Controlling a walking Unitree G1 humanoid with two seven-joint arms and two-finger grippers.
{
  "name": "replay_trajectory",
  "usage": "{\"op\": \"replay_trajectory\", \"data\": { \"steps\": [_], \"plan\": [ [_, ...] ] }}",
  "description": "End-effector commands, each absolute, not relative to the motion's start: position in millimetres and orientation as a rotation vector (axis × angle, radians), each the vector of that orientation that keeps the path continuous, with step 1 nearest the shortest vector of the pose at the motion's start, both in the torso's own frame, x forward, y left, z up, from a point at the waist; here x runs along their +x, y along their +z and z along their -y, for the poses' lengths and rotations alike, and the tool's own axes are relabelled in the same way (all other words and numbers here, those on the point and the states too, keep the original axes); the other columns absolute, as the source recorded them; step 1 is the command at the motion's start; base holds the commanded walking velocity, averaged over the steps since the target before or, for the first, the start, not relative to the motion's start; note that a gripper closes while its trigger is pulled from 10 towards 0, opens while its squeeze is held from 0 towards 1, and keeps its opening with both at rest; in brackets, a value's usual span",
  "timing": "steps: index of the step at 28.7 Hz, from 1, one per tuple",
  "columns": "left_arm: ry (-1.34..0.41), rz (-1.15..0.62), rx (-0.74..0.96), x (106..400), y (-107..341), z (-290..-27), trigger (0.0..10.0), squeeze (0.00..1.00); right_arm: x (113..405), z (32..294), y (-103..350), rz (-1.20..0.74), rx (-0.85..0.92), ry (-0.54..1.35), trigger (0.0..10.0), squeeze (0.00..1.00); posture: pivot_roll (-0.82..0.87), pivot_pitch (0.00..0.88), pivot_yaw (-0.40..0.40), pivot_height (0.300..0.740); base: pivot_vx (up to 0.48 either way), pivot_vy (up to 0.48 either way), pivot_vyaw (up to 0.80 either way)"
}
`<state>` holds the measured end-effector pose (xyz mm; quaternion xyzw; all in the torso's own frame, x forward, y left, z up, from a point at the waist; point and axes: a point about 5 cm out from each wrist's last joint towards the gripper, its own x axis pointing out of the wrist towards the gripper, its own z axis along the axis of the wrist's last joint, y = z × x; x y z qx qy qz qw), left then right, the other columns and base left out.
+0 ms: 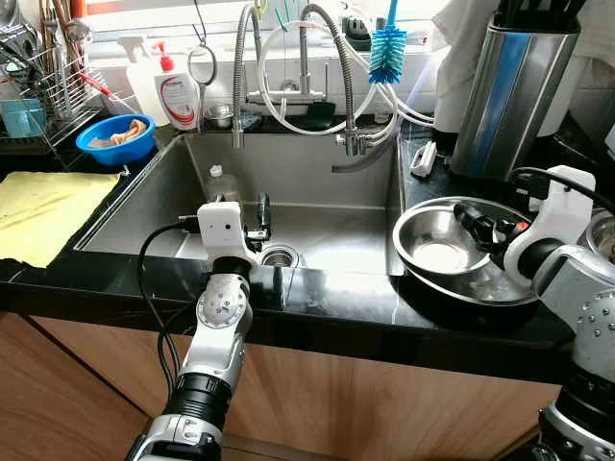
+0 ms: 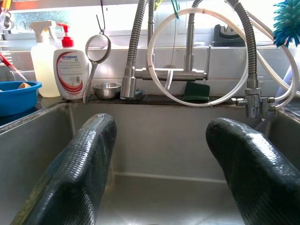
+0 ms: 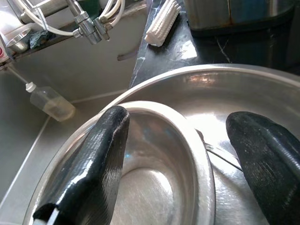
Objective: Kitchen organization
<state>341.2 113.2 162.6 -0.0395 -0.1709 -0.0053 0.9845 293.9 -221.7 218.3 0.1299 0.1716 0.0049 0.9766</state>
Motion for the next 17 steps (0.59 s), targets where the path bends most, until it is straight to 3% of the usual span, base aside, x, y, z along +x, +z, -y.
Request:
{"op": "replay_trajectory", "data": {
  "steps": [1,8,9,10,11,12,17],
  "plan": [
    [-0.016,0.337,-0.042,342.1,162.1,-115.1,10.0,0.00,294.9,217.9,217.8,-0.353,0.275,0.024,10.0,0.00,-0.30,0.000,0.090,0.740,0.000,0.000,0.00],
    [-0.017,0.336,-0.051,341.7,161.8,-113.7,10.0,0.00,296.0,211.3,213.4,-0.360,0.312,0.049,10.0,0.00,-0.30,0.000,0.090,0.740,0.000,0.000,0.00],
    [-0.017,0.336,-0.051,341.7,161.8,-113.7,10.0,0.00,296.2,210.9,213.4,-0.360,0.315,0.050,7.3,0.00,-0.30,0.000,0.090,0.740,0.000,0.000,0.00],
    [-0.017,0.336,-0.050,341.7,161.8,-113.8,10.0,0.00,296.4,210.5,213.5,-0.359,0.316,0.052,7.3,0.00,-0.30,0.000,0.090,0.740,0.000,0.000,0.00],
    [-0.015,0.336,-0.049,341.8,161.8,-114.1,10.0,0.00,296.7,210.1,213.8,-0.358,0.316,0.054,2.4,0.00,-0.30,0.000,0.090,0.740,0.000,0.000,0.00],
    [-0.014,0.337,-0.048,342.0,162.1,-114.6,10.0,0.00,296.9,209.8,213.9,-0.356,0.318,0.056,0.0,0.00,-0.30,0.000,0.090,0.740,0.000,0.000,0.00],
    [-0.013,0.337,-0.048,342.0,162.3,-114.8,10.0,0.00,296.9,209.7,213.9,-0.355,0.320,0.056,0.0,0.00,-0.30,0.000,0.090,0.740,0.000,0.000,0.00]
  ]
}}
